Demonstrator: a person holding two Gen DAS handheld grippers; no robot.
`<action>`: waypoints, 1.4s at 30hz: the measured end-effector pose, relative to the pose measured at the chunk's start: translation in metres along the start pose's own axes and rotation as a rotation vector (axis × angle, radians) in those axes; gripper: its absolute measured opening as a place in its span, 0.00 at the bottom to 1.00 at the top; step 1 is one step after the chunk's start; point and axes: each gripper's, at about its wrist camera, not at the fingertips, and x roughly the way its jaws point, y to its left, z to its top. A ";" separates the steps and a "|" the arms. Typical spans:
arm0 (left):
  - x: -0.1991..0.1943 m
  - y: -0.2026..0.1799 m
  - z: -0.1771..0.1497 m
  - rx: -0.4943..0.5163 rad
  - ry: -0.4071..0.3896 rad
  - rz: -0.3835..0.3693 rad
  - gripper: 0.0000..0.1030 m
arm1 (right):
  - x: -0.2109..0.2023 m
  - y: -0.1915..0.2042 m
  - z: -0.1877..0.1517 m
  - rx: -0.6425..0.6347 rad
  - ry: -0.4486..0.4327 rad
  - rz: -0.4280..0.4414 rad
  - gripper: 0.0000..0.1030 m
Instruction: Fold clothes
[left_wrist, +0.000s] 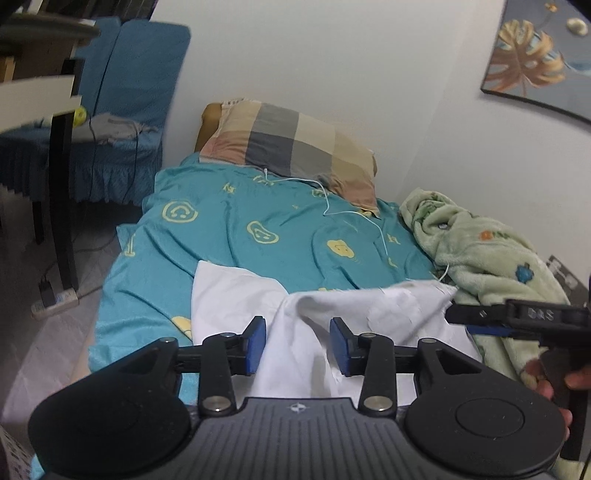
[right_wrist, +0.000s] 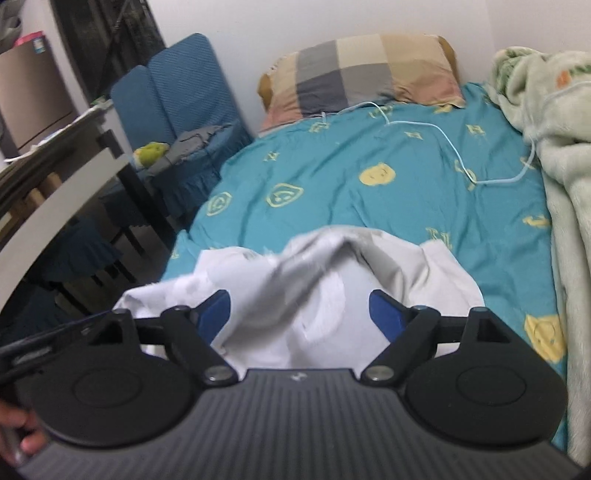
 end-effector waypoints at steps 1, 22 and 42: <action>-0.008 -0.004 -0.003 0.014 -0.002 -0.007 0.42 | -0.003 0.002 -0.002 -0.006 -0.014 -0.014 0.81; 0.024 0.036 -0.032 -0.204 0.250 0.208 0.02 | 0.043 0.083 -0.114 -0.498 0.475 0.098 0.30; 0.001 -0.079 -0.051 0.330 0.079 0.021 0.37 | -0.056 0.013 -0.016 0.049 0.020 0.231 0.11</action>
